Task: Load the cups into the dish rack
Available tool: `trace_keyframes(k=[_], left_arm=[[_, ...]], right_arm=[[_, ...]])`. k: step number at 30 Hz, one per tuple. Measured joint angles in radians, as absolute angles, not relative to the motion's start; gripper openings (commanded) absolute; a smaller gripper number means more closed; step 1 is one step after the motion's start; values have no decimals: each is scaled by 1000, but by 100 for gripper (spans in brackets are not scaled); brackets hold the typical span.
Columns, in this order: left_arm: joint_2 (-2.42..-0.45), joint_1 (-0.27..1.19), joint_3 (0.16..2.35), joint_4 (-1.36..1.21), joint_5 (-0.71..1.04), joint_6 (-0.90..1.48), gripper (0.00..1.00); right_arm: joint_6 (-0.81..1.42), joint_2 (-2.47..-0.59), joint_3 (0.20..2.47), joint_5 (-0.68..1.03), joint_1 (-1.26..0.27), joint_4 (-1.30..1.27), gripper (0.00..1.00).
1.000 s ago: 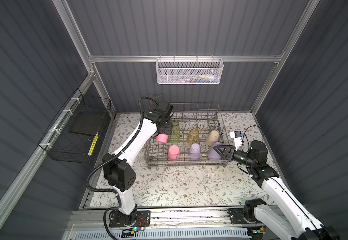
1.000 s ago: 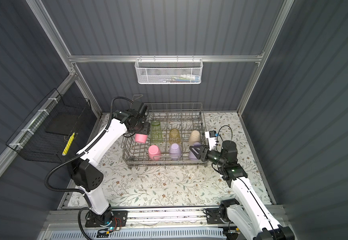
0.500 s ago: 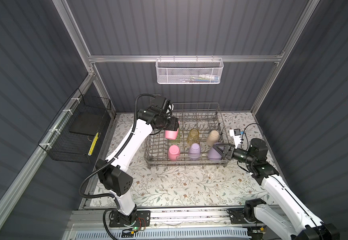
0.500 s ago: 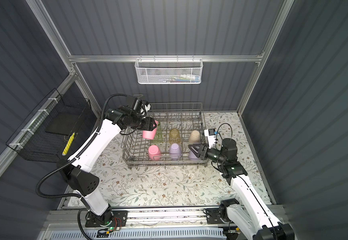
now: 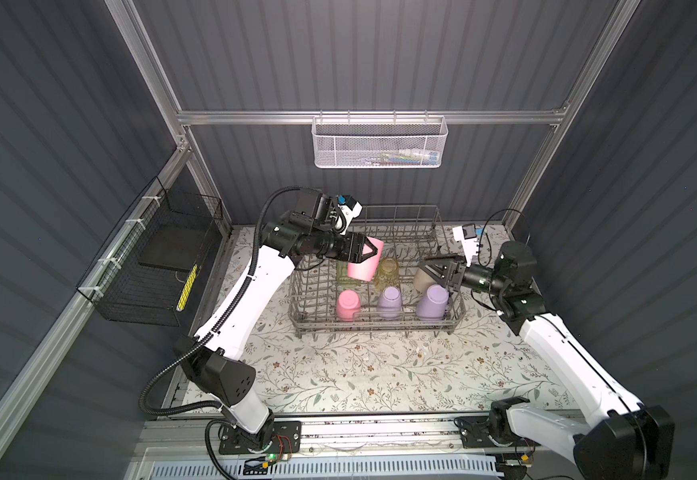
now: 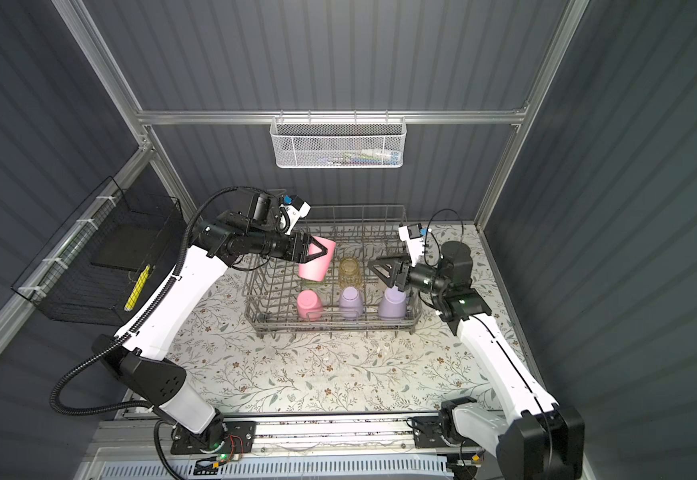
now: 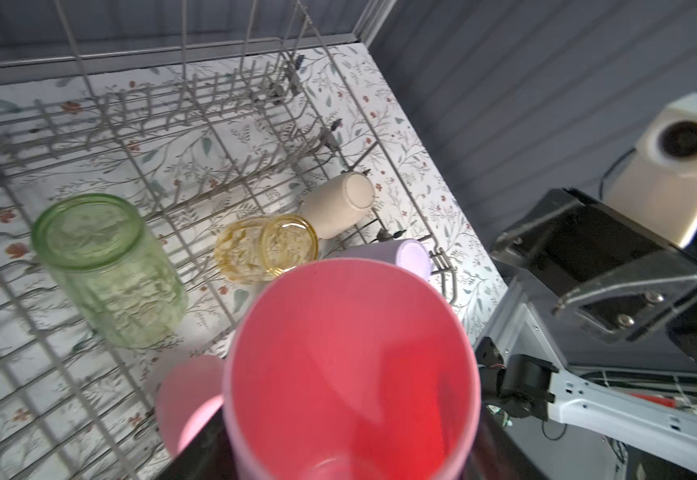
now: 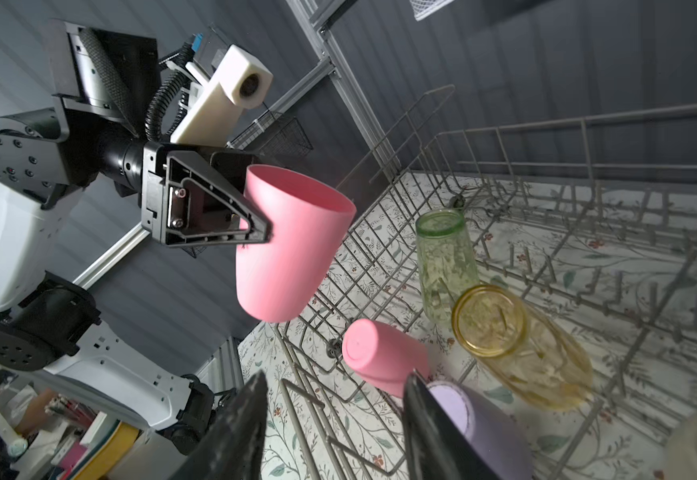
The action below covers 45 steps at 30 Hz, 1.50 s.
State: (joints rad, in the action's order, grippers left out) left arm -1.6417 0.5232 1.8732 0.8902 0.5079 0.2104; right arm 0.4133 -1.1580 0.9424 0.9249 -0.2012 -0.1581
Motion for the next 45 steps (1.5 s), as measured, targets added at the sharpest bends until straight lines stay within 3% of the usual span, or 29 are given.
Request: trace_keyframes(k=[11, 25, 45], left_arm=[[-1621, 523, 1710, 734, 788, 235, 54], [-1578, 523, 1563, 413, 1074, 406, 54], [-1607, 525, 1470, 110, 1227, 626, 53]], right_arm=[[178, -1228, 1036, 1057, -206, -219, 54], [76, -1273, 1083, 1270, -206, -188, 54], [45, -1302, 1114, 1402, -205, -196, 48]])
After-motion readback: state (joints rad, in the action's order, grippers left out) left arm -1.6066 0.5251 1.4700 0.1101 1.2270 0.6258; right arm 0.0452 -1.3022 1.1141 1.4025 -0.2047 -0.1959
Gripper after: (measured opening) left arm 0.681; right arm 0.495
